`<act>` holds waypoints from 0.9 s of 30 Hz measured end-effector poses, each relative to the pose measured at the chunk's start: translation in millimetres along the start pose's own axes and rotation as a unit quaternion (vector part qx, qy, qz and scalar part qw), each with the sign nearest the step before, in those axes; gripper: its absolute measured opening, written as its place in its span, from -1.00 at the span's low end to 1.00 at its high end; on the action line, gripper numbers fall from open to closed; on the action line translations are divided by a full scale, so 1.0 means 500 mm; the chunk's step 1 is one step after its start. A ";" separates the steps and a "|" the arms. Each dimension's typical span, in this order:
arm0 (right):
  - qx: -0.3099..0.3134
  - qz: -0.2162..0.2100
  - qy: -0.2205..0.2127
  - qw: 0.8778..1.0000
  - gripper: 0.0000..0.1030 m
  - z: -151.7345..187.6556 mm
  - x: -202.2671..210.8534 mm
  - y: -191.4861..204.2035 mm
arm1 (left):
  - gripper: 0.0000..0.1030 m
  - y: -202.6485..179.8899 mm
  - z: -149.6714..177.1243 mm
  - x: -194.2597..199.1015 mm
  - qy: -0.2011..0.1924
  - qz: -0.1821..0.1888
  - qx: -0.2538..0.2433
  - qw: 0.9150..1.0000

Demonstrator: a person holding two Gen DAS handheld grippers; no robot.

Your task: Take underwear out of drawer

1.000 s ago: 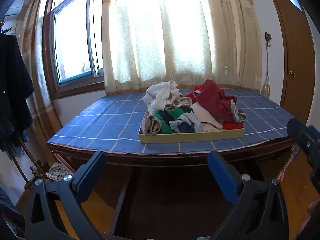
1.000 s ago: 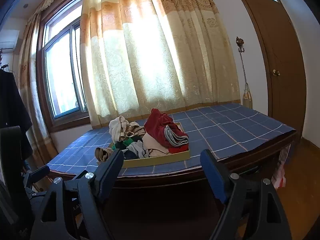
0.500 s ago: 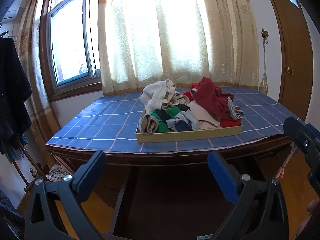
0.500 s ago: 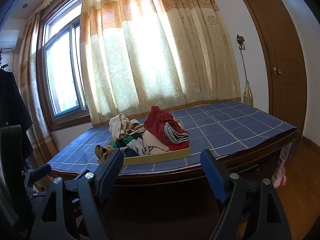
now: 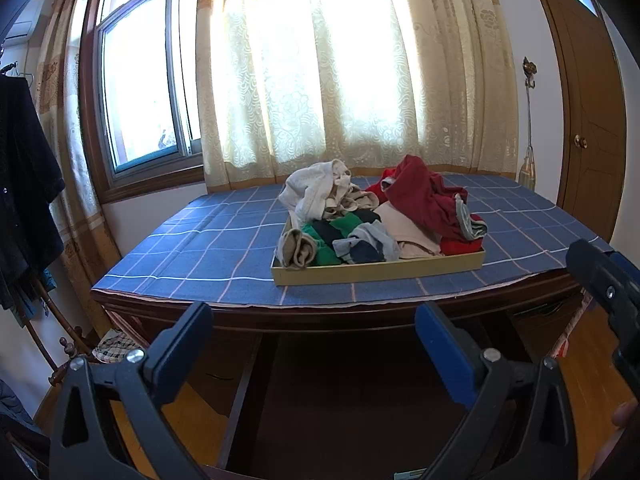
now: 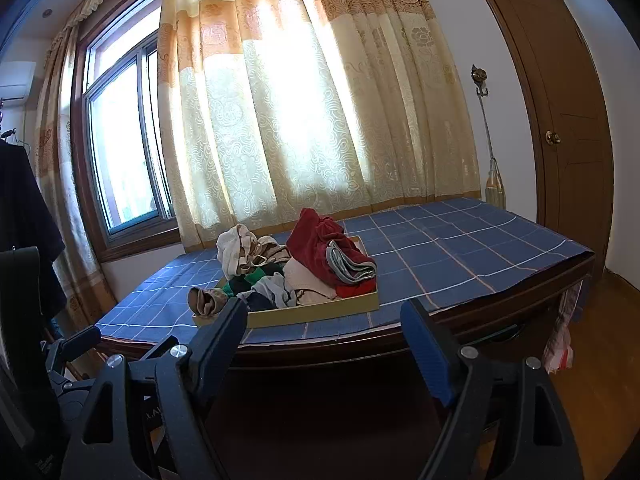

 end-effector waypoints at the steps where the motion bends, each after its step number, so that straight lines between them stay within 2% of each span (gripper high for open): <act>1: 0.000 0.000 0.000 1.000 0.57 0.000 0.000 0.000 | 1.00 0.000 0.000 0.000 0.000 -0.001 0.000 1.000; 20: 0.001 -0.002 0.005 1.000 0.57 0.002 -0.003 0.000 | 1.00 -0.008 0.000 -0.002 0.004 0.006 -0.005 1.000; 27: 0.001 -0.003 0.007 1.000 0.57 0.002 -0.007 -0.001 | 1.00 0.002 -0.006 0.000 0.001 0.010 0.013 1.000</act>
Point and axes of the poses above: each gripper's, at about its wrist camera, not at the fingertips, and x roughly against the way its jaws point, y to its left, z to its underside, the point moved 5 cm from there along -x, roughly the way its jaws point, and after that the axes turned 12 degrees about x, right-handed, at the moved point
